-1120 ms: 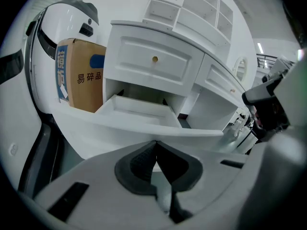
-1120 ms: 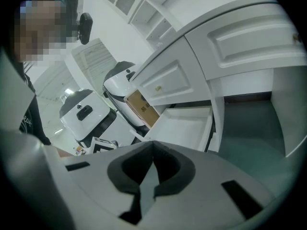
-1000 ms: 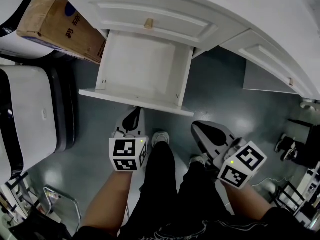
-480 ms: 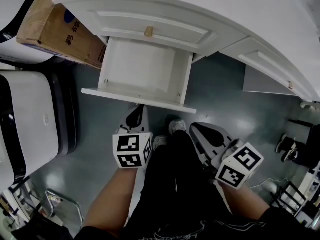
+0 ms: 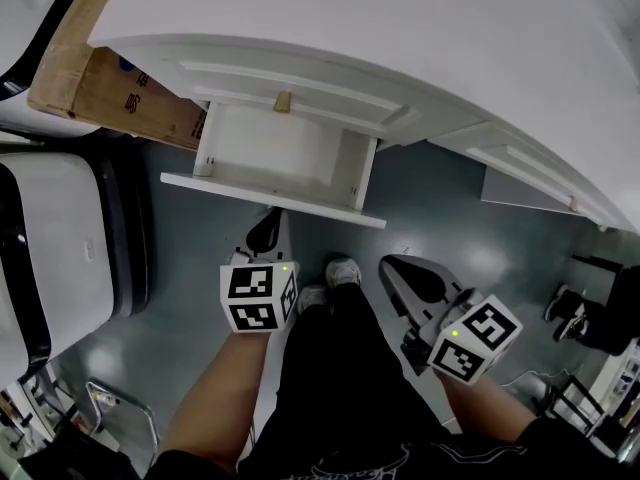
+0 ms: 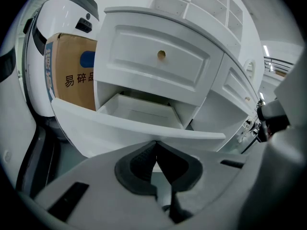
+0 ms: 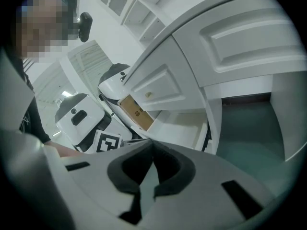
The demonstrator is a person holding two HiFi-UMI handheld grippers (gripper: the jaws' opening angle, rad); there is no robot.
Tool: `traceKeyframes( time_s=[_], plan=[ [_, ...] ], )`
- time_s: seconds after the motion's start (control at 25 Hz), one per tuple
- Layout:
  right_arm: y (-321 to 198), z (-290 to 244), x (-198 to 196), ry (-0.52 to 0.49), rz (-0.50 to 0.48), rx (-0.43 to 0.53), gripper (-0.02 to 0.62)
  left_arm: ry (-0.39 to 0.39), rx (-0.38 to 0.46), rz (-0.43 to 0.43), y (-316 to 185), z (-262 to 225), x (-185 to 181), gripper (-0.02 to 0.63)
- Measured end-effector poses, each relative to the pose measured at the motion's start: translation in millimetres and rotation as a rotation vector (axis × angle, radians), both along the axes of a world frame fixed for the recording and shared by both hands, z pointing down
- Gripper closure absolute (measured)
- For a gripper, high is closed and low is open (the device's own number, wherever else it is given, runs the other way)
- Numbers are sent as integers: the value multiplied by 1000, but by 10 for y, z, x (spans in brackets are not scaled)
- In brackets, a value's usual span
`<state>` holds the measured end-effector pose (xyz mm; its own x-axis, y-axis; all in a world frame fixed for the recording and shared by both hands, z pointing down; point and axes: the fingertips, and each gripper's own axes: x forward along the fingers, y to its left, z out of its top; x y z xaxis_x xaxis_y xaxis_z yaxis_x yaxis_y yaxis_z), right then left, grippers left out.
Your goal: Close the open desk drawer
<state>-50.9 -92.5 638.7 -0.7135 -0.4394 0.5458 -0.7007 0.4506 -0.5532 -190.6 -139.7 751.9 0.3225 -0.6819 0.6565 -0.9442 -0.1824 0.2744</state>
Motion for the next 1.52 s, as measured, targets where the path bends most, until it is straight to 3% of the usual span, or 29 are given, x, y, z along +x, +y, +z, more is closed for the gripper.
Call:
traceKeyframes(
  time_s=[1.12,1.52],
  plan=[
    [-638,180,352,-6,-182,0,589,-60,115,-90,-1202,-21,252,601],
    [-707,267,393,-4,-163,6,589,-62,129,-92,-1402,6,241,601]
  ],
)
